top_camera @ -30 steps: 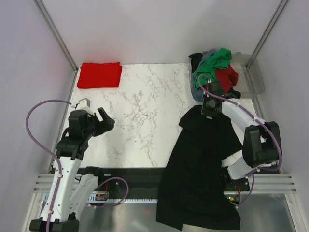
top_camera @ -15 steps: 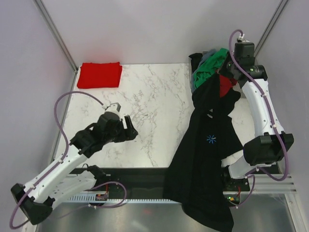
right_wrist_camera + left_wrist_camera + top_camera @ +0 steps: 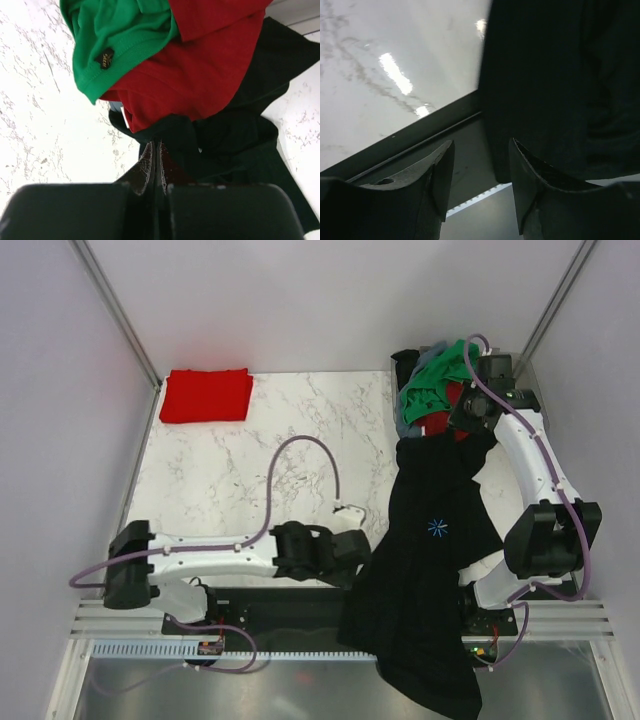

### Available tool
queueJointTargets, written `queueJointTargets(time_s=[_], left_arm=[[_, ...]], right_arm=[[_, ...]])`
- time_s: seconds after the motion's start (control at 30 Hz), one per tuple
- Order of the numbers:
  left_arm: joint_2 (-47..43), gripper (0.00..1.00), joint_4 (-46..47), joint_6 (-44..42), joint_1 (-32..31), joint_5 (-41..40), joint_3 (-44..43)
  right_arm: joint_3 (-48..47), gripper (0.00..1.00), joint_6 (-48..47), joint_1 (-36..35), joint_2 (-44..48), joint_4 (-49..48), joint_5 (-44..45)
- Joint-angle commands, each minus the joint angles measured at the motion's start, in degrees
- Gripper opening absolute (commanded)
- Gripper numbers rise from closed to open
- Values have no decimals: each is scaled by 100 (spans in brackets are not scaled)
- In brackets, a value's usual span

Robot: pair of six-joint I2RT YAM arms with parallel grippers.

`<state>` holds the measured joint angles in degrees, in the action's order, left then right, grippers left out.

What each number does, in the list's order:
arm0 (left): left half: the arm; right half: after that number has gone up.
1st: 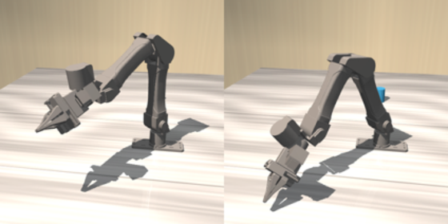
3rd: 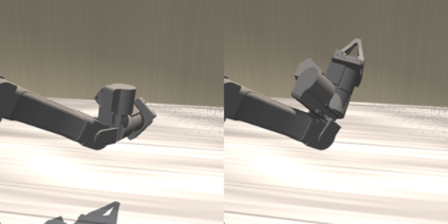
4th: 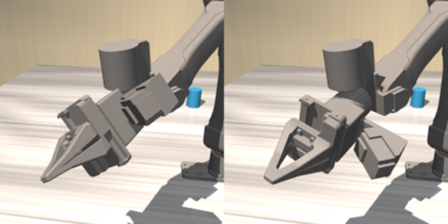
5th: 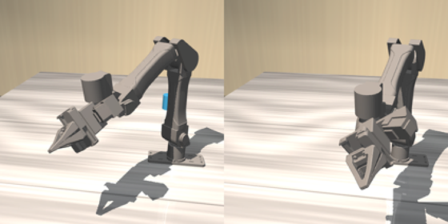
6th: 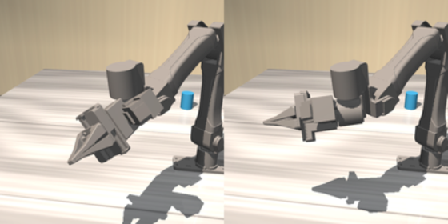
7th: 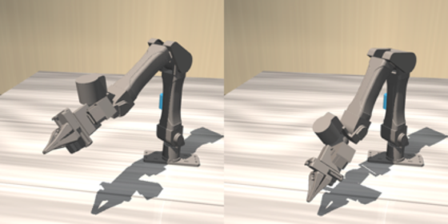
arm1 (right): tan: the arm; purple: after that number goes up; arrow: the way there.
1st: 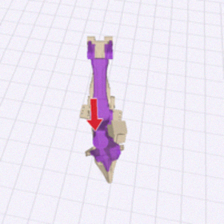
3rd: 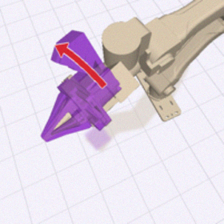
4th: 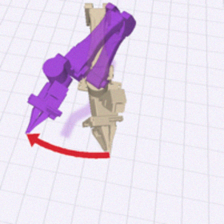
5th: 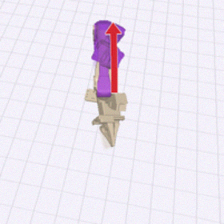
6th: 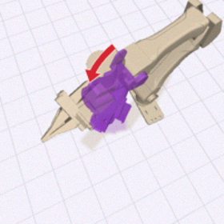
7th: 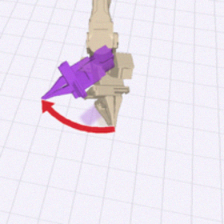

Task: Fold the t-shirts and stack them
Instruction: Flatten the tshirt out

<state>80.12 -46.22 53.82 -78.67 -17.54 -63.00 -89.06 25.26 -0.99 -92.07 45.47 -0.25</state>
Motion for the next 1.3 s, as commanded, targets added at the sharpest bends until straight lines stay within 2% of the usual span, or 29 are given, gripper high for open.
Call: queueJointTargets(time_s=[0.0, 0.13, 0.4, 0.6, 0.93, 1.2, 1.23, 1.27], left_arm=[[627, 54, 51, 24, -481, -40, -844], [1277, 54, 51, -293, -894, 635, -1581], [2323, 55, -63, -566, -1703, 1191, -2374], [2649, 60, -247, -408, -1897, 1148, -2524], [3168, 60, -265, -557, -1915, 1200, -2708], [3151, 50, -318, -513, -1906, 911, -2674], [3177, 46, -327, -496, -1897, 902, -2682], [3186, 37, -361, -504, -1897, 901, -2691]], right_arm=[[81, 0, -64, 3, 339, -127, -107], [256, 0, -126, 12, 409, -126, -89], [547, 0, -135, 3, 480, -135, -89], [617, 0, -161, 3, 550, -127, -98], [758, 0, -170, 11, 603, -153, -63], [714, 0, -223, 11, 612, -153, -72], [706, 0, -232, 12, 603, -162, -63], [705, 0, -232, 3, 585, -144, -54]])
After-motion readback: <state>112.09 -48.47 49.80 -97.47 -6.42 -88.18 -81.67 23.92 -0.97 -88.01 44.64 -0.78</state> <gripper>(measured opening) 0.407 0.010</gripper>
